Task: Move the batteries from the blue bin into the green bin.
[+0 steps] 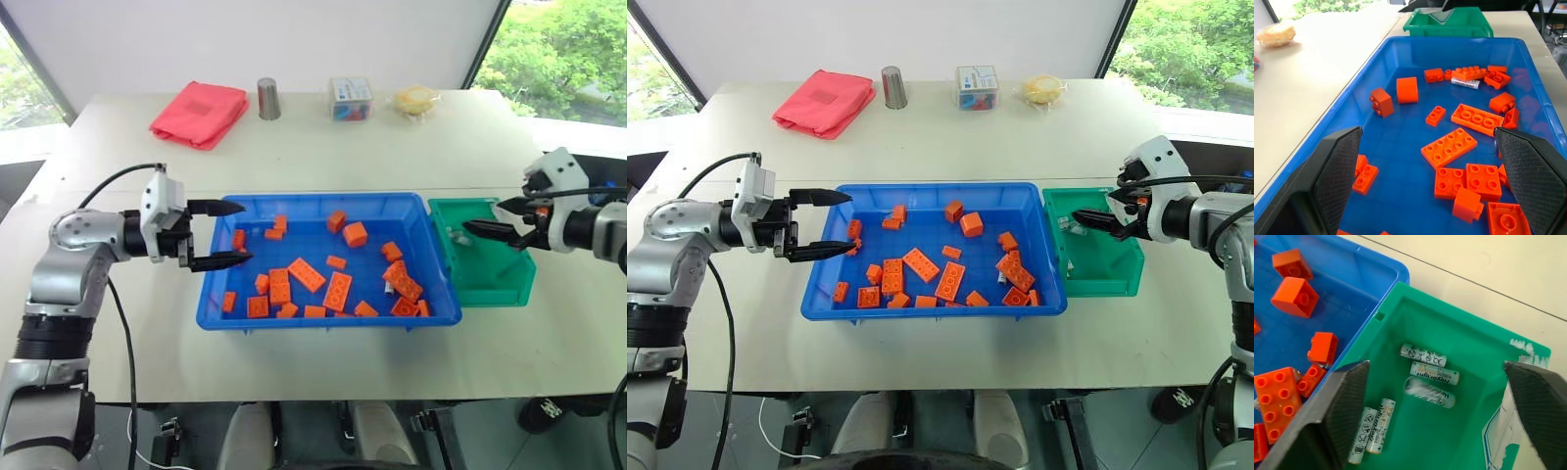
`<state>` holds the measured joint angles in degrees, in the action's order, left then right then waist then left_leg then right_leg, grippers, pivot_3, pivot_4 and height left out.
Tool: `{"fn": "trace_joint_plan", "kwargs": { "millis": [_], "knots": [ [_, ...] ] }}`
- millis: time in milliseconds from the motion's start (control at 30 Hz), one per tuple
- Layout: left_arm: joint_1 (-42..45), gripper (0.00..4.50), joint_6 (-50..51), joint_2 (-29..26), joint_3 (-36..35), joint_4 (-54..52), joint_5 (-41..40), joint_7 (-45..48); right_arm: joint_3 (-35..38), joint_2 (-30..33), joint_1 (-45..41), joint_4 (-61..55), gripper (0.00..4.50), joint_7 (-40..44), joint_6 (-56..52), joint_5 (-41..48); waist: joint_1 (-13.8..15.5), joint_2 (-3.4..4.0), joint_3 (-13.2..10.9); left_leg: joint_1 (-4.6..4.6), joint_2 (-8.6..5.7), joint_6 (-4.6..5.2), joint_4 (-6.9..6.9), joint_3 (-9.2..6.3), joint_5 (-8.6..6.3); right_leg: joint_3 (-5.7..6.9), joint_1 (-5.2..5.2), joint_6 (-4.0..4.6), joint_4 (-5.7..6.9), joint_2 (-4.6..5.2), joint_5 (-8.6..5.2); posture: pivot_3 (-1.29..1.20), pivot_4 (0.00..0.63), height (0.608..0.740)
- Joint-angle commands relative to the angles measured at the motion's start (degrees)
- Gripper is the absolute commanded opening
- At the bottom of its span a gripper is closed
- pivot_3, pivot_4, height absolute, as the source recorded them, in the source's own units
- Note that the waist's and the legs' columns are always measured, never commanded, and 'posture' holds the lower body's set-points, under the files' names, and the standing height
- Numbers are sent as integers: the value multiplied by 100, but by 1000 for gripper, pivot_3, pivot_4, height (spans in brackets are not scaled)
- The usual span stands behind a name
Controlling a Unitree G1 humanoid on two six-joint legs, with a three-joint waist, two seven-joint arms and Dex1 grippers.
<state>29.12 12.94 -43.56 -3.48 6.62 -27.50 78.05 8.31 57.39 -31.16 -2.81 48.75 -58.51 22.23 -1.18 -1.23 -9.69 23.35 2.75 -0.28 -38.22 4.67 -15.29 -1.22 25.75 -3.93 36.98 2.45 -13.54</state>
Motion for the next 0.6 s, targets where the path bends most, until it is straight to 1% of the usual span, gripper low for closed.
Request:
{"fn": "trace_joint_plan", "kwargs": {
  "millis": [33, 167, 233, 300, 367, 433, 500, 600],
  "knots": [
    [128, 4500, -75, -25, -55, -52, -4, 34, -188, 222, -578, -7, 4479, 375, 378, 14, 1, 0, 0, 0, 0, 0, 0, -1, 0, 0, 0, 1, 0, -1, 0, 0, 150, 740],
    [47, 4500, -45, -28, -82, -183, -28, -3, -852, 320, -929, -403, 4479, 1234, 455, 228, 11, 1, 0, -2, 3, 0, 1, -6, 0, 2, 0, 3, 4, -5, -1, 0, 150, 740],
    [15, 4500, -35, -19, -83, -232, -30, -34, -1214, 407, -862, -715, 4479, 1623, 537, 255, 17, 0, 0, -1, 6, 0, 3, -9, 0, 6, 0, 0, 3, -6, 0, 0, 150, 740],
    [-13, 4500, -24, -14, -97, -269, -39, -74, -1443, 447, -748, -928, 4479, 1798, 484, 270, 24, 0, 0, 1, 6, 1, 4, -9, -1, 8, 0, -4, 2, -4, -1, 0, 150, 740],
    [-69, 4500, 2, -16, -111, -358, -61, -124, -1551, 294, -610, -1037, 4479, 1541, 264, 206, 41, 0, 0, 4, 3, 1, 3, -7, -1, 8, 2, -4, 2, 1, -1, 0, 150, 740],
    [-140, 4500, 47, -27, -145, -450, -93, -180, -1533, 117, -296, -1287, 4479, 1161, 8, 202, 44, -1, 0, 5, 0, 1, -1, -5, -1, 7, 0, -3, 1, 7, -2, 0, 150, 740],
    [-217, 4500, 113, -29, -182, -535, -134, -247, -1420, 68, 97, -1630, 4479, 951, -155, 280, 59, -3, 0, 6, -1, 1, -1, -6, -1, 7, -1, 0, 0, 11, -4, 0, 150, 740],
    [-370, 4500, 162, -36, -208, -668, -190, -288, -1143, -180, 478, -1940, 4479, 476, -583, 402, 50, -4, 0, 4, -2, 1, -3, -8, -1, 6, -2, -3, 2, 12, -2, 0, 150, 740]
  ]
}}
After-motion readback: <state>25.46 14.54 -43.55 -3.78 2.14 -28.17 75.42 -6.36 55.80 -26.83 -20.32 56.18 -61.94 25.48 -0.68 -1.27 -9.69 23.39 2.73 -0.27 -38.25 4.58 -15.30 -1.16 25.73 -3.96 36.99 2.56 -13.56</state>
